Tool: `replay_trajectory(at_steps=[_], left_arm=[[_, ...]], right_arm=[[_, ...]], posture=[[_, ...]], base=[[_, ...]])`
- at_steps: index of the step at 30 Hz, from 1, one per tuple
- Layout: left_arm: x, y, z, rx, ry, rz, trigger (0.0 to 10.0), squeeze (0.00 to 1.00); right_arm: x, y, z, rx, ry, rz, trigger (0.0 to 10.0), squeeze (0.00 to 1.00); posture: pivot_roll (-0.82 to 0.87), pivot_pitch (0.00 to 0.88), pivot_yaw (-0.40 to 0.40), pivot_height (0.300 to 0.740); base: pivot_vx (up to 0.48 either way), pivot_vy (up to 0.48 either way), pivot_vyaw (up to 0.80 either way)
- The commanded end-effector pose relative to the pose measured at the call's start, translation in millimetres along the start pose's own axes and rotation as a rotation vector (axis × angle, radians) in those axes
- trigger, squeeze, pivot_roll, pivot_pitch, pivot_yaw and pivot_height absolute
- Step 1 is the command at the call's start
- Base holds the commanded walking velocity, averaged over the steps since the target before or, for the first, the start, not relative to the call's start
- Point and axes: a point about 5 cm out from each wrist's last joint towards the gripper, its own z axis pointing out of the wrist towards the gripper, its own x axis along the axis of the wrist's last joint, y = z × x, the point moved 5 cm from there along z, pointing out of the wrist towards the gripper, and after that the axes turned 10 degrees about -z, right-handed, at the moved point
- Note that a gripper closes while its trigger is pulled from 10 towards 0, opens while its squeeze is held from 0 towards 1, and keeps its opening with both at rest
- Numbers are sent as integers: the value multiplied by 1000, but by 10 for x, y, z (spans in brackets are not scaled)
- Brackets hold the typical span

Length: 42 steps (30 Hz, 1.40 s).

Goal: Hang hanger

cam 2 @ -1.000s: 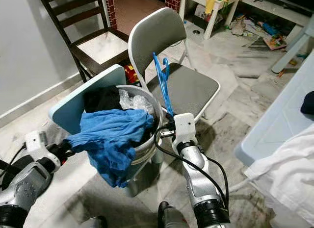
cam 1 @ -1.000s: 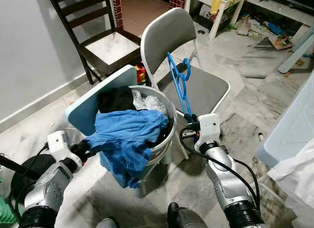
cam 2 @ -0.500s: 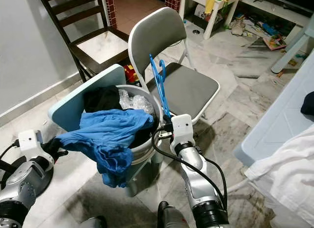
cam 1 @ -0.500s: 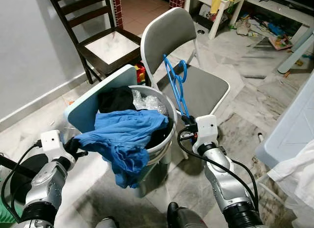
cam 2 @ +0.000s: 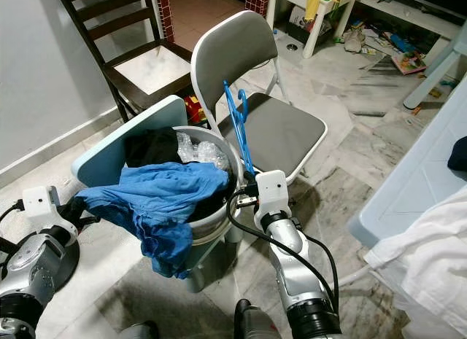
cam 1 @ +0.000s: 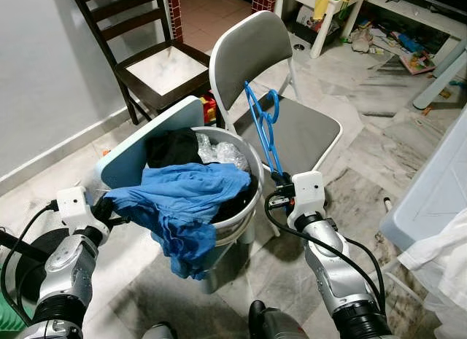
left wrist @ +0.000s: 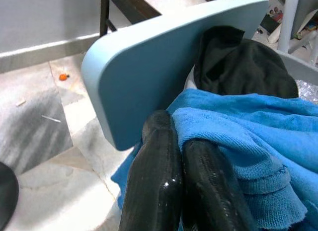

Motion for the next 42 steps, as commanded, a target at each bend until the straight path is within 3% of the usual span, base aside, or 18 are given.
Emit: replay_trajectory(at_steps=[1, 4, 5, 6, 7, 11, 16, 19, 22, 26, 29, 30, 32, 33, 38, 39, 40, 42], left_arm=[[131, 105, 41, -38, 37, 33, 0, 0], [303, 397, 95, -151, 77, 47, 0, 0], [303, 397, 95, -151, 77, 47, 0, 0], [384, 527, 108, -197, 98, 37, 0, 0], [580, 814, 125, -291, 147, 14, 0, 0], [834, 1169, 140, -397, 201, -18, 0, 0], [1253, 1839, 47, -602, 270, -50, 0, 0], [1286, 1891, 34, -616, 274, -58, 0, 0], [1459, 2113, -43, -669, 278, -153, 0, 0], [1568, 2406, -142, -744, 280, -98, 0, 0], [1303, 2346, -61, -689, 204, -36, 0, 0], [1199, 2297, -32, -663, 173, -35, 2196, 0], [1111, 2265, -18, -644, 148, -37, 2196, 0], [955, 2182, 3, -613, 112, -37, 3333, 0], [426, 1944, 21, -507, 11, 50, 4941, 0], [333, 1853, 28, -472, -7, 42, 10000, 0], [174, 1678, 46, -393, -33, 63, 10000, 0], [42, 1542, 39, -341, -56, 107, 10000, 0]], right_arm=[[22, 38, -10, -19, 8, -1, 10000, 0], [16, 41, -10, -21, 8, -1, 10000, 0], [16, 41, -10, -21, 8, -1, 10000, 0], [16, 43, -8, -22, 8, -1, 10000, 0], [21, 51, -2, -24, 11, -1, 10000, 0], [39, 59, 25, -30, 17, 0, 10000, 0], [134, 111, 103, -67, 48, 8, 10000, 0], [139, 119, 111, -74, 50, 9, 10000, 0], [171, 163, 137, -102, 59, 11, 10000, 0], [178, 294, 158, -150, 68, 12, 10000, 0], [263, 438, 175, -203, 102, 52, 10000, 0], [293, 465, 172, -213, 115, 64, 10000, 0], [302, 490, 166, -220, 122, 71, 10000, 0], [316, 509, 143, -232, 129, 81, 10000, 0], [266, 556, 22, -249, 137, 110, 10000, 0], [240, 559, -11, -252, 132, 126, 10000, 0], [177, 584, -59, -268, 118, 165, 10000, 0], [119, 607, -90, -285, 104, 197, 10000, 0]], posture=[[-63, 200, -34, 740], [-61, 193, -31, 740], [-61, 193, -31, 740], [-59, 190, -30, 740], [-57, 187, -28, 740], [-51, 166, -22, 740], [-44, 137, -5, 740], [-42, 129, 0, 740], [-40, 108, 17, 740], [-40, 63, 49, 740], [-79, 23, 65, 740], [-84, 21, 65, 740], [-94, 13, 60, 740], [-106, 8, 53, 740], [-128, 0, 44, 740], [-135, 0, 45, 740], [-140, 0, 50, 740], [-145, 0, 53, 740]], base=[[0, 0, 0], [0, 0, 0], [0, 0, 0], [0, 0, 0], [0, 0, 0], [0, 0, 0], [0, 0, 0], [0, 0, 0], [0, 0, 0], [0, 0, 0], [0, 0, 0], [0, 0, 0], [0, 0, 0], [0, 0, 0], [0, 0, 0], [0, 0, 0], [0, 0, 0], [0, 0, 0]])
